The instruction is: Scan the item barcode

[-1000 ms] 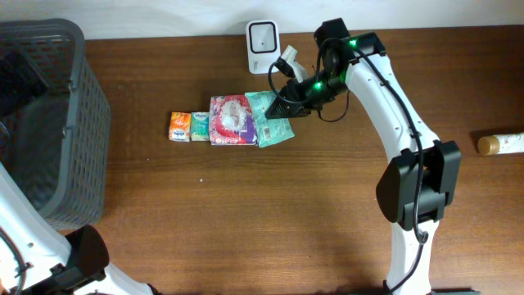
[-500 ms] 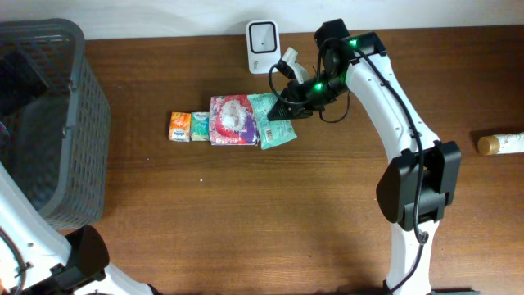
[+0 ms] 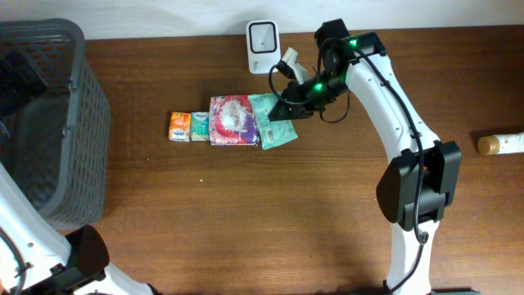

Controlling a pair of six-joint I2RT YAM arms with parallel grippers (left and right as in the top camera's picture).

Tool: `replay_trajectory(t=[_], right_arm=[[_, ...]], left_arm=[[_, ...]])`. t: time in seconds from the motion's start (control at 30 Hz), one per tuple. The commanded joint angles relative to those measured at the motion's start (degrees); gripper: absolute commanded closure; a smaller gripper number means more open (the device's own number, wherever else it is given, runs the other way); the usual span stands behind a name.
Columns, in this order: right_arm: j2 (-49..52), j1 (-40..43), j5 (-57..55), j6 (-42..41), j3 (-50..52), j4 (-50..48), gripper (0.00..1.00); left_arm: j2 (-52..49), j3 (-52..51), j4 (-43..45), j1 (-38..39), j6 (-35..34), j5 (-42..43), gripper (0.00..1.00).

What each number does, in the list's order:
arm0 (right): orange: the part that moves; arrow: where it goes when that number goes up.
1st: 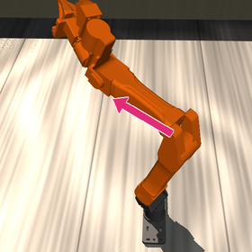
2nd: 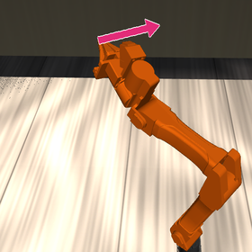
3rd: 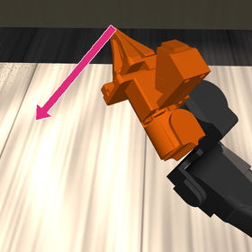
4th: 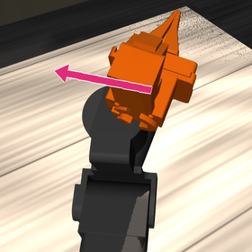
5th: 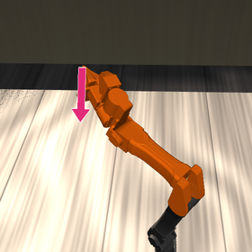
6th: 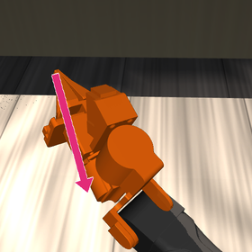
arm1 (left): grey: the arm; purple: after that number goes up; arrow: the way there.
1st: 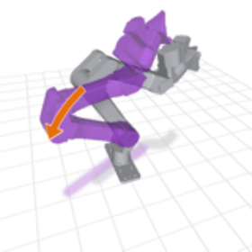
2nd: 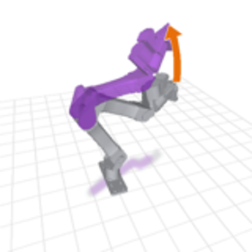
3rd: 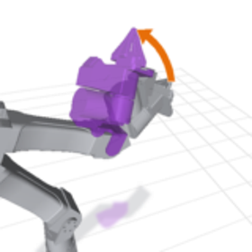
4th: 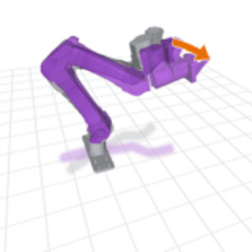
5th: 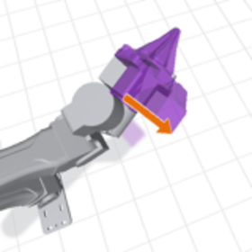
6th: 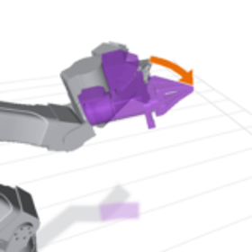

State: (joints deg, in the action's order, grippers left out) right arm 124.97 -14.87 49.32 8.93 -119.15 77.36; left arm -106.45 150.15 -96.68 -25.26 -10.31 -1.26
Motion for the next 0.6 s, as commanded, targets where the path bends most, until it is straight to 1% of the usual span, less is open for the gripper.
replay_trajectory(t=[0.0, 0.03, 0.13, 0.2, 0.27, 0.37, 0.43, 0.5, 0.57], right_arm=[[-2.8, -0.5, -12.3, -6.6, -0.7, 0.0, 0.96], [-2.8, -0.5, -21.9, -11.5, -0.7, 0.0, 0.96], [-2.8, -0.5, -42.9, -22.4, 0.1, 0.0, 0.96], [-2.7, -0.5, -59.4, -30.1, 3.0, 0.0, 0.96], [-2.7, -0.5, -69.1, -33.4, 6.1, -0.2, 0.96], [-2.7, -0.5, -78.1, -34.0, 12.3, -3.4, 0.96], [-2.5, -0.5, -81.9, -34.5, 16.3, -6.4, 0.94], [-2.3, -0.5, -83.3, -34.5, 20.9, -10.7, 0.85], [-2.3, -0.5, -82.7, -34.5, 22.7, -12.3, 0.79]], left_arm=[[-0.1, -0.1, 0.0, -0.2, -0.3, 0.2, 0.01], [-0.1, -0.1, 0.0, -0.2, -0.3, 0.2, 0.01], [-0.1, -0.1, 0.0, -0.2, -0.3, 0.2, 0.01], [-0.1, -0.1, 0.0, -0.2, -0.3, 0.2, 0.01], [-0.1, -0.1, 0.0, -0.2, -0.3, 0.2, 0.01], [-0.1, -0.1, 0.0, -0.2, -0.3, 0.2, 0.01], [-0.1, -0.1, 0.0, -0.2, -0.3, 0.2, 0.01], [-0.1, -0.1, 0.0, -0.2, -0.3, 0.2, 0.01], [-0.1, -0.1, 0.0, -0.2, -0.3, 0.2, 0.01]])
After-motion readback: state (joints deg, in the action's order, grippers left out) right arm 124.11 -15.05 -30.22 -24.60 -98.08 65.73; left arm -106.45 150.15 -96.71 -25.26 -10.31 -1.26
